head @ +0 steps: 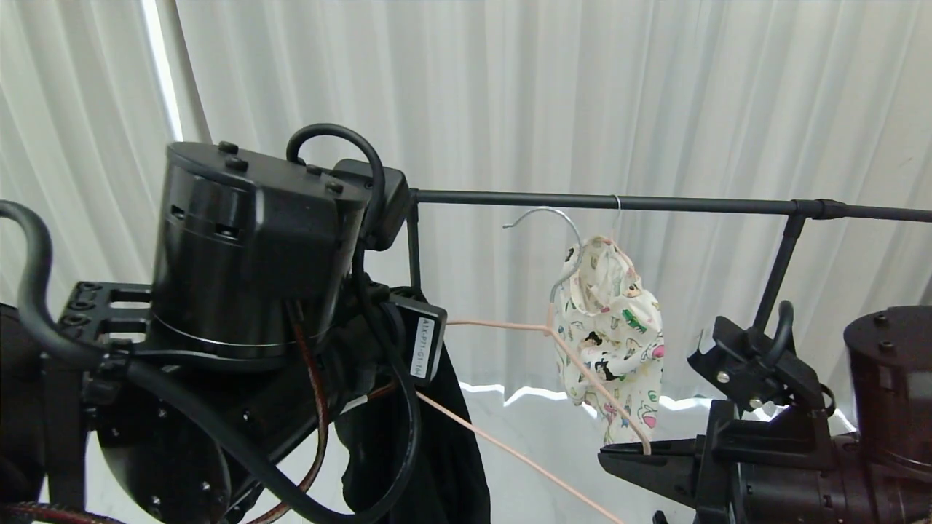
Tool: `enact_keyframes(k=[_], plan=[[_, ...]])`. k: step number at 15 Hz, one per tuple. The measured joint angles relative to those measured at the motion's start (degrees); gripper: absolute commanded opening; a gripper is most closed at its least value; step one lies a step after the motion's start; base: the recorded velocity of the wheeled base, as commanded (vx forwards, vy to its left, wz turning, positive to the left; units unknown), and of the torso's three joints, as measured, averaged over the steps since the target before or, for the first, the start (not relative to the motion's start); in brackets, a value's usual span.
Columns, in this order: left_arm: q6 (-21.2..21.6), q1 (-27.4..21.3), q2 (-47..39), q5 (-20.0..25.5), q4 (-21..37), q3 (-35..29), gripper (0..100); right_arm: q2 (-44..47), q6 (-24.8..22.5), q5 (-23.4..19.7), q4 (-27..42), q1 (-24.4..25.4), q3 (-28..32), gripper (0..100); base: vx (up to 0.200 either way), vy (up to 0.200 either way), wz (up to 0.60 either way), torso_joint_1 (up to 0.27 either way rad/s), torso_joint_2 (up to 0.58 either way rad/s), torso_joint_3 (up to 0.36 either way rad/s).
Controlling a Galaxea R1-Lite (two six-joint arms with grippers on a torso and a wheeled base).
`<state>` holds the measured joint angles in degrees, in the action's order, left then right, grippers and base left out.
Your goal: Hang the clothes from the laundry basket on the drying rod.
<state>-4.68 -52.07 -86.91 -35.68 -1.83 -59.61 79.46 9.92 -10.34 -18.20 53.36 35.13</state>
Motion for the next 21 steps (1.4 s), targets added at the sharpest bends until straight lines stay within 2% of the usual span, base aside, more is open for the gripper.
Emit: enact_keyframes(k=[6,11,12,14,16,21], plan=[[1.1,-8.5,0.1,1.3,0.0,-4.9,0,4.7,0.2,0.2,-0.2,1.9,3.5,0,0.000,0.000,0.00,0.000,0.00,0.000],[1.0,-10.2,0.2,1.2,0.0,-5.3,0,6.0,0.3,1.1,-0.2,2.0,4.8,0,0.000,0.000,0.00,0.000,0.00,0.000],[0.9,-10.2,0.3,1.2,0.0,-5.2,100,6.0,0.3,2.3,-0.2,2.0,4.8,0,0.000,0.000,0.00,0.000,0.00,0.000],[0.9,-10.1,0.4,1.1,0.0,-5.2,100,6.0,0.4,5.1,-0.2,1.9,4.7,0,0.000,0.000,0.00,0.000,0.00,0.000],[0.9,-9.9,1.1,1.0,-0.1,-4.3,100,6.0,0.4,5.7,-0.4,1.2,4.6,0,0.000,0.000,0.00,0.000,0.00,0.000],[0.9,-9.6,4.5,0.9,-0.1,1.5,100,6.0,0.3,8.9,-6.2,-0.4,4.3,0,0.000,0.000,0.00,0.000,0.00,0.000]])
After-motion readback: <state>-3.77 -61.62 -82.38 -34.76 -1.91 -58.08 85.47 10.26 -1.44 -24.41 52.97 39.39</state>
